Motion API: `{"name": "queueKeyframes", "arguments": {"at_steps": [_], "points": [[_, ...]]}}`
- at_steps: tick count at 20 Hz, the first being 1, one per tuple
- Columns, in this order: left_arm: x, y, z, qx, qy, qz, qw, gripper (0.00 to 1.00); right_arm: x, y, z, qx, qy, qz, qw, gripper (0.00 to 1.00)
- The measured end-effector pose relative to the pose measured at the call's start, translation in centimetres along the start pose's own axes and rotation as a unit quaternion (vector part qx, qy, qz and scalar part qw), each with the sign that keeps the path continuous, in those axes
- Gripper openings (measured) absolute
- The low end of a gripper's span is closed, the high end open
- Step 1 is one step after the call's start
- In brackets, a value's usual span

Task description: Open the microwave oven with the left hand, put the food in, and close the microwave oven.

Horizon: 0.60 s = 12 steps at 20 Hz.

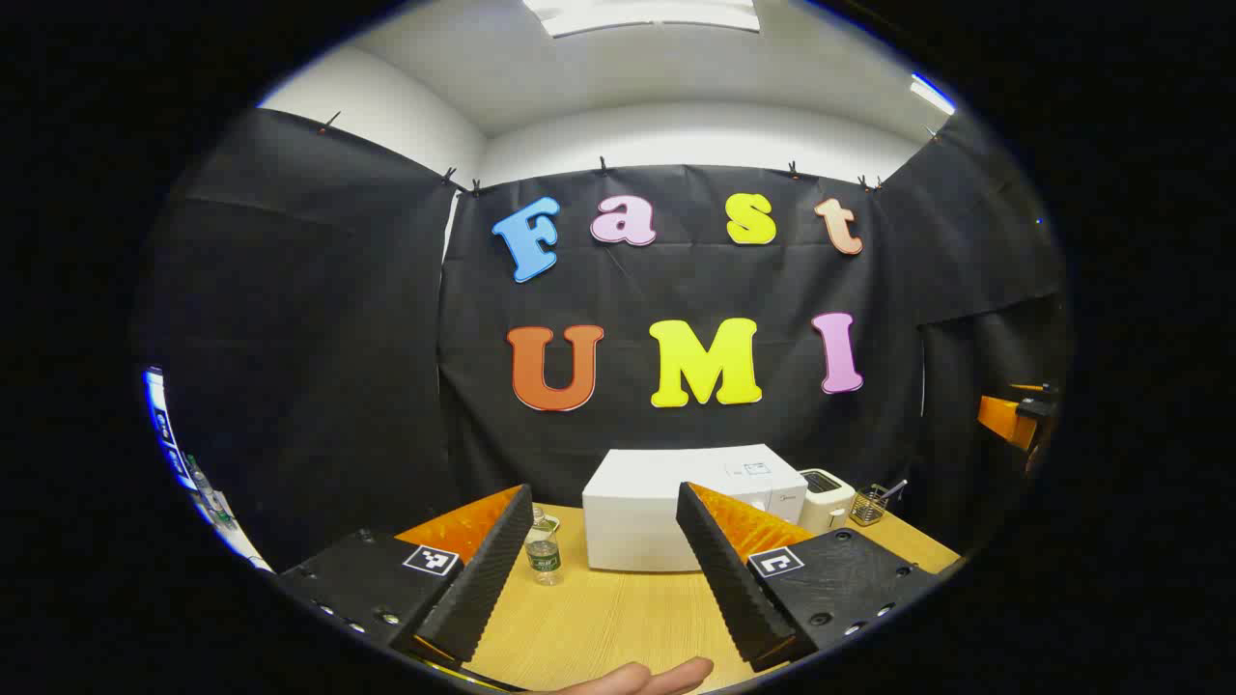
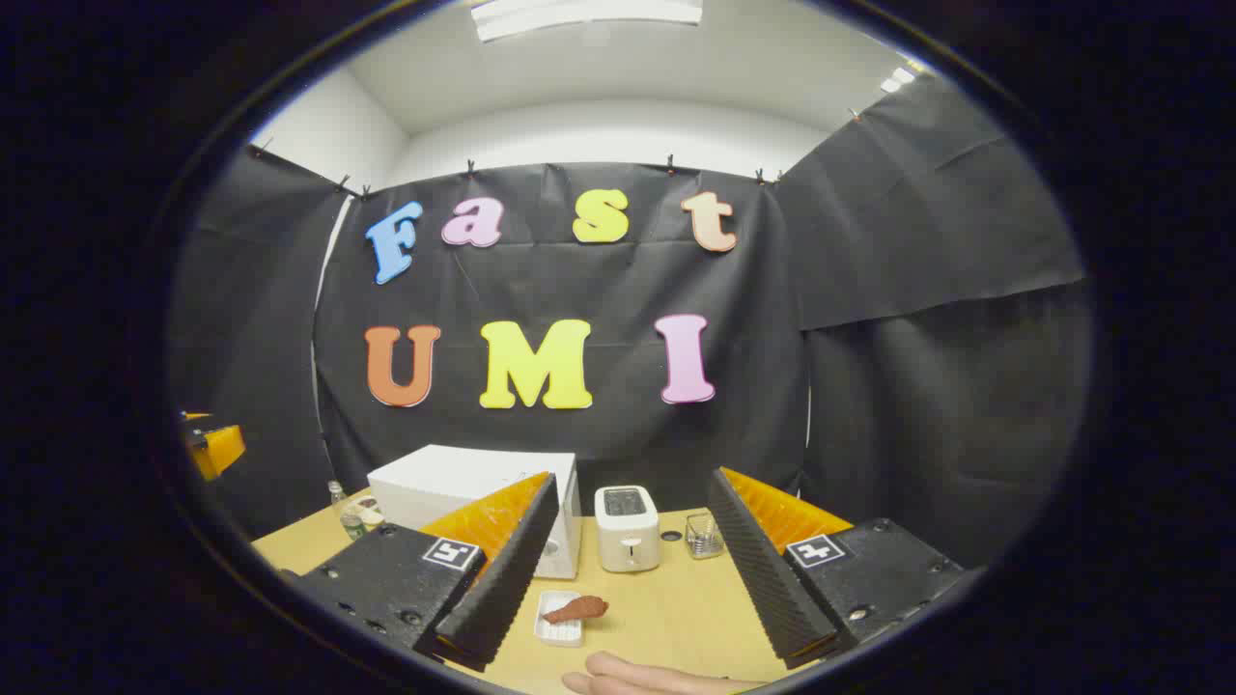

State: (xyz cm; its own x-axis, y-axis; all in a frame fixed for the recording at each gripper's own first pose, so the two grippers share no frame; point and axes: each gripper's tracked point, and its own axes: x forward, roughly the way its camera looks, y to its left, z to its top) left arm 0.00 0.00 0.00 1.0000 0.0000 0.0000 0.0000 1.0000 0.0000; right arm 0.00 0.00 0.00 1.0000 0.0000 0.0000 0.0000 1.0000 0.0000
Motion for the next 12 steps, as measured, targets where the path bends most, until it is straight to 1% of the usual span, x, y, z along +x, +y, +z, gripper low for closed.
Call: {"name": "queueKeyframes", "arguments": {"at_steps": [1,2,7,8,9,10,11,12], "points": [[0.0,0.0,0.2,0.000,-0.001,-0.001,1.000,0.82,-0.1,0.0,0.1,0.000,-0.003,-0.001,1.000,0.89],[-0.1,-0.2,0.3,0.000,-0.002,-0.003,1.000,0.93,-0.3,-0.1,0.4,-0.001,-0.006,-0.003,1.000,0.89],[-0.1,-1.5,0.7,-0.007,-0.008,-0.020,1.000,0.93,-0.8,-0.7,1.1,-0.001,-0.013,-0.006,1.000,0.89],[0.0,-1.9,0.5,-0.007,-0.006,-0.023,1.000,0.93,-1.0,-1.0,1.2,-0.003,-0.015,-0.007,1.000,1.00],[0.1,-2.1,0.2,-0.006,-0.003,-0.025,1.000,0.93,-1.2,-1.1,1.1,-0.003,-0.016,-0.007,1.000,0.89],[0.3,-2.5,0.1,-0.005,-0.001,-0.026,1.000,0.93,-1.3,-1.2,1.1,-0.001,-0.015,-0.006,1.000,0.89],[0.5,-2.8,0.0,-0.004,0.001,-0.027,1.000,0.93,-1.3,-1.5,0.8,0.001,-0.014,-0.006,1.000,1.00],[0.8,-3.2,0.0,-0.002,0.002,-0.028,1.000,0.93,-1.3,-1.8,0.9,0.002,-0.015,-0.006,1.000,0.89]]}}
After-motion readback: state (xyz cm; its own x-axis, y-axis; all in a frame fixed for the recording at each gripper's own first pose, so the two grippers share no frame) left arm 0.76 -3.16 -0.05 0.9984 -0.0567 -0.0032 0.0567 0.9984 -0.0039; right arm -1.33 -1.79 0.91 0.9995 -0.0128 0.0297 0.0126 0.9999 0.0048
